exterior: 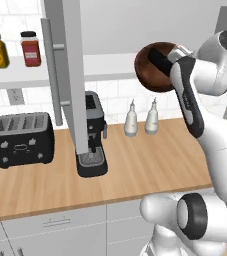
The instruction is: Pick up the bowls on the counter and stack them on top of one another in the open cabinet. Place the smaller bowl on top of the larger bowl.
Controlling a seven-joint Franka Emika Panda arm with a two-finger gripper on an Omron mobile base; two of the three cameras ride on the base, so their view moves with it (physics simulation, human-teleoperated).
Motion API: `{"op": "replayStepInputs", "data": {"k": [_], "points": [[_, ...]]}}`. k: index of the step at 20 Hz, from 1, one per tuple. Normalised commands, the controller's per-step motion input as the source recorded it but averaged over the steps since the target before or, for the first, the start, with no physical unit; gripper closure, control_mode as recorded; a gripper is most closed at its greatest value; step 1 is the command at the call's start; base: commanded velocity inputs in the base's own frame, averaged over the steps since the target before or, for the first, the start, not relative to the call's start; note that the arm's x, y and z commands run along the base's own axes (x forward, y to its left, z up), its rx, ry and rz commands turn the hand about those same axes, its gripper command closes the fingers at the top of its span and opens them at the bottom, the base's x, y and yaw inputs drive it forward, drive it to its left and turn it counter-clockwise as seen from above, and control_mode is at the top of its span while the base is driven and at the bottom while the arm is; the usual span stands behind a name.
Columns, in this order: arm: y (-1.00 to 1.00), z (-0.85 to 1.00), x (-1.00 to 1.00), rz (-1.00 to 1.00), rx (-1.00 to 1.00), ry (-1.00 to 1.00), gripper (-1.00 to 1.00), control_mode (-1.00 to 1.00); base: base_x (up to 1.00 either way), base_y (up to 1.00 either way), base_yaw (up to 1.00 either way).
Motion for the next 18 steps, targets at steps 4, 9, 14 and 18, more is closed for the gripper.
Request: {"op": "replayStepInputs", "data": {"k": [4, 9, 14, 18], "points": [[0.0, 0.56, 1.0, -0.22, 0.0, 0.25, 1.0, -1.0, 0.0, 0.0, 0.0], [0.0, 0.07, 1.0, -0.3, 0.08, 0.02, 1.0, -1.0, 0.0, 0.0, 0.0], [0.0, -0.2, 1.0, -0.3, 0.12, -0.02, 1.0, -1.0, 0.0, 0.0, 0.0], [0.0, -0.34, 1.0, -0.23, 0.02, -0.13, -1.0, -1.0, 0.0, 0.0, 0.0]]}}
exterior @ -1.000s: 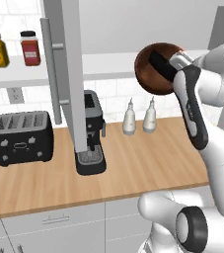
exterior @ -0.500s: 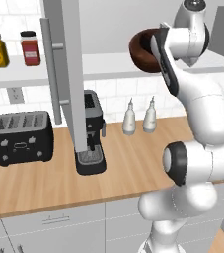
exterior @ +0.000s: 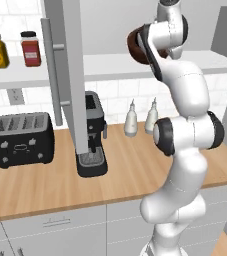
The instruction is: Pick up the bowls on the counter and stack them on top of one another in the open cabinet. Place the smaller bowl on top of the larger bowl.
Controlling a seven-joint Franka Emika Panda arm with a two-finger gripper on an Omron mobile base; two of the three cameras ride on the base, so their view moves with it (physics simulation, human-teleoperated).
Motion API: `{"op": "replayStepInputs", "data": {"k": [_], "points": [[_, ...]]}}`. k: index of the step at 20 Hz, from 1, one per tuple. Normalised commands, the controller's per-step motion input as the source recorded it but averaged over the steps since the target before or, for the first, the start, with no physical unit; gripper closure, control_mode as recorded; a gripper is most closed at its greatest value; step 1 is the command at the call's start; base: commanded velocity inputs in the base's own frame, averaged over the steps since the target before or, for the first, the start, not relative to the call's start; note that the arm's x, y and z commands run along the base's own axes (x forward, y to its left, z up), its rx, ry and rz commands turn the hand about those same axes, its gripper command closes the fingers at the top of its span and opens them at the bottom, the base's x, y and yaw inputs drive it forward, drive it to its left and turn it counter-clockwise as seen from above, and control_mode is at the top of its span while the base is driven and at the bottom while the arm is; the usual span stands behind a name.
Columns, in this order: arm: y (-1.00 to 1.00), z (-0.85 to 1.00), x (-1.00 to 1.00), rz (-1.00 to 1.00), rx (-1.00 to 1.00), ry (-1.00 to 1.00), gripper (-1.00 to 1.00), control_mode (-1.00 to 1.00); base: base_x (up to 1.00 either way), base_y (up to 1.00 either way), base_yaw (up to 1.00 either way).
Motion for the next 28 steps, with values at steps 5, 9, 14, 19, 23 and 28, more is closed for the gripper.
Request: {"op": "replayStepInputs", "data": {"k": [5, 9, 14, 19, 23, 28], "points": [[0.0, -0.31, 0.56, -0.08, 0.0, -0.12, -1.0, -1.0, 0.0, 0.0, 0.0], [-0.32, -0.19, -0.8, 0.0, 0.02, -0.31, -1.0, -1.0, 0.0, 0.0, 0.0], [-0.46, -0.82, -1.0, 0.0, 0.05, -0.51, -1.0, -1.0, 0.0, 0.0, 0.0], [-0.53, -1.0, -1.0, 0.0, 0.0, -0.33, -1.0, -1.0, 0.0, 0.0, 0.0], [-0.65, -1.0, -1.0, 0.0, -0.04, -0.08, -1.0, -1.0, 0.0, 0.0, 0.0], [-0.76, -1.0, -1.0, 0.0, -0.09, 0.0, -1.0, -1.0, 0.0, 0.0, 0.0]]}}
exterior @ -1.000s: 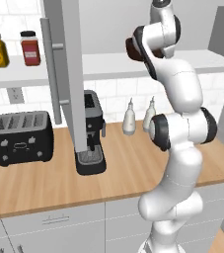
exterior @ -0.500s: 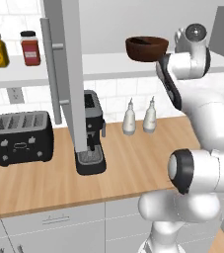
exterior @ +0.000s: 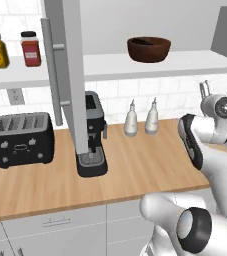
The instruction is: Pick up the bowls on the counter and stack them on top of one another in the open cabinet. Place the smaller bowl on top of the larger bowl.
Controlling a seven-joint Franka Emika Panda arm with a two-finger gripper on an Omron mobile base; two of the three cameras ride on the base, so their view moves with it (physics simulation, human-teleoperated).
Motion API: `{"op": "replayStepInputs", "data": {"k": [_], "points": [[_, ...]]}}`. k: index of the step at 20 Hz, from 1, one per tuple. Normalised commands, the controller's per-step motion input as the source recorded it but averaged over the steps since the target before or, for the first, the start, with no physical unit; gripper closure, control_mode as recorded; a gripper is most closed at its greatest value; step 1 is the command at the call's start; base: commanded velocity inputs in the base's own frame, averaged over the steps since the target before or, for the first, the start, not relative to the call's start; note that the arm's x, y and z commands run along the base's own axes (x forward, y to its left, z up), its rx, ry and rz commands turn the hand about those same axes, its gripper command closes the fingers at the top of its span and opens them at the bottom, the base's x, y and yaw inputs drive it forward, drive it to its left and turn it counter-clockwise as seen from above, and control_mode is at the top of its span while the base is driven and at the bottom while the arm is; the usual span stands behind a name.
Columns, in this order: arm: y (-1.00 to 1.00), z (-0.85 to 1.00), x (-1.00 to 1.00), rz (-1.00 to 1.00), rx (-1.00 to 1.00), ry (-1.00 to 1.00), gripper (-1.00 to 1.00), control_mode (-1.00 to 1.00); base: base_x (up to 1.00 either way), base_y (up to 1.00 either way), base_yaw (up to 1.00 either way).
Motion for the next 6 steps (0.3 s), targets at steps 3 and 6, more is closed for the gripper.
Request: {"op": "replayStepInputs", "data": {"k": [3, 6], "points": [[-0.63, -1.0, -1.0, 0.0, -0.12, 0.0, -1.0, -1.0, 0.0, 0.0, 0.0], [-0.28, -1.0, -0.75, -0.06, -0.01, 0.24, -1.0, -1.0, 0.0, 0.0, 0.0]]}}
